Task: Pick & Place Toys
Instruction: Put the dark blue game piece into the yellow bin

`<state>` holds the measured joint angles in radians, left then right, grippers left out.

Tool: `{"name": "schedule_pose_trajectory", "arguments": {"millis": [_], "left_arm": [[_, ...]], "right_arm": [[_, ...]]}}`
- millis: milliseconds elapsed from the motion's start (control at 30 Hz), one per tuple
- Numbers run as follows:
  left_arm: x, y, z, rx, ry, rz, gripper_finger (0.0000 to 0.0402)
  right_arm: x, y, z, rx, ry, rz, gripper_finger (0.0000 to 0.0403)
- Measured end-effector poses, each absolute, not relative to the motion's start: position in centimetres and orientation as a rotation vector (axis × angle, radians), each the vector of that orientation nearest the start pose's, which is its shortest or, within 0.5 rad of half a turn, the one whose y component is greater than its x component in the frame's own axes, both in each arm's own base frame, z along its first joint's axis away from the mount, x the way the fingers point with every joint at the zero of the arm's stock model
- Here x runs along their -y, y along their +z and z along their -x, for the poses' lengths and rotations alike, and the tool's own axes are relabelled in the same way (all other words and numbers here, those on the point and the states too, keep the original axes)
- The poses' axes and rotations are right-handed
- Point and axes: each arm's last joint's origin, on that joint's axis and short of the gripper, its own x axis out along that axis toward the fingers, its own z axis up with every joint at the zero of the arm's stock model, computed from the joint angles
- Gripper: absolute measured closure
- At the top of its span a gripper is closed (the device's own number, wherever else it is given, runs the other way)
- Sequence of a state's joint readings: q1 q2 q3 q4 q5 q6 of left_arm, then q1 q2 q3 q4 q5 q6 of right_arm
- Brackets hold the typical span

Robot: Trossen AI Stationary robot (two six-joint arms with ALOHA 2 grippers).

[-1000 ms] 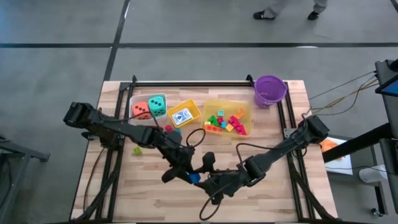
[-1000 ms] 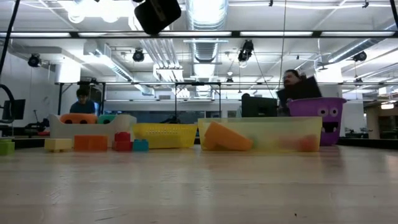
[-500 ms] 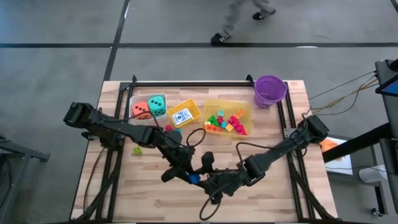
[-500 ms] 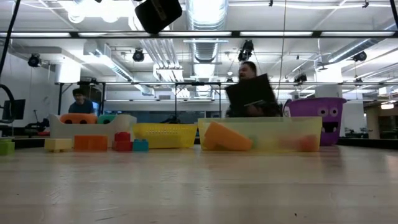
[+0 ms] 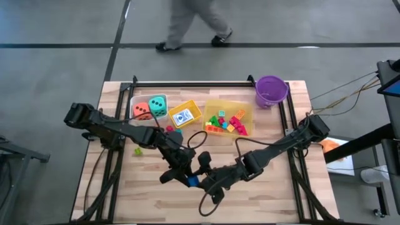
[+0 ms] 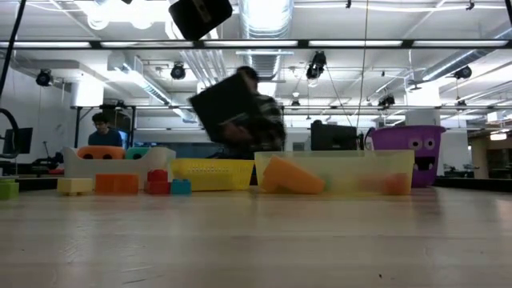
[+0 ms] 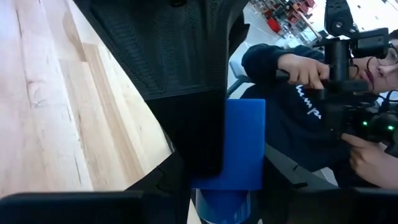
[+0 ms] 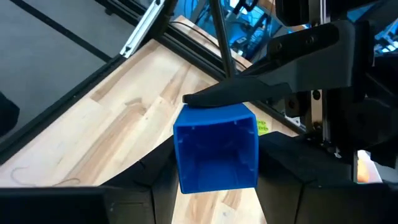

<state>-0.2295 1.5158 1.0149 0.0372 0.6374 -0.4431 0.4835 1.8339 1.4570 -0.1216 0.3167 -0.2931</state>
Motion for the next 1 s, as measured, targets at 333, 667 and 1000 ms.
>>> {"name": "schedule_pose_trajectory", "arguments": {"millis": [333,667,1000], "left_arm": [[9.21,26.23,-31.84,-0.641,-0.742,0.502,0.028],[9.2,26.32,-31.89,-0.637,-0.73,0.519,0.0207],[9.1,26.37,-31.83,-0.661,-0.71,0.56,0.0103]], "right_arm": [[-18.84,27.88,-37.82,-0.424,0.242,0.528,0.0263],[-18.87,27.69,-37.84,-0.43,0.25,0.531,0.0274],[-18.92,27.54,-37.64,-0.455,0.247,0.486,0.0274]]}}
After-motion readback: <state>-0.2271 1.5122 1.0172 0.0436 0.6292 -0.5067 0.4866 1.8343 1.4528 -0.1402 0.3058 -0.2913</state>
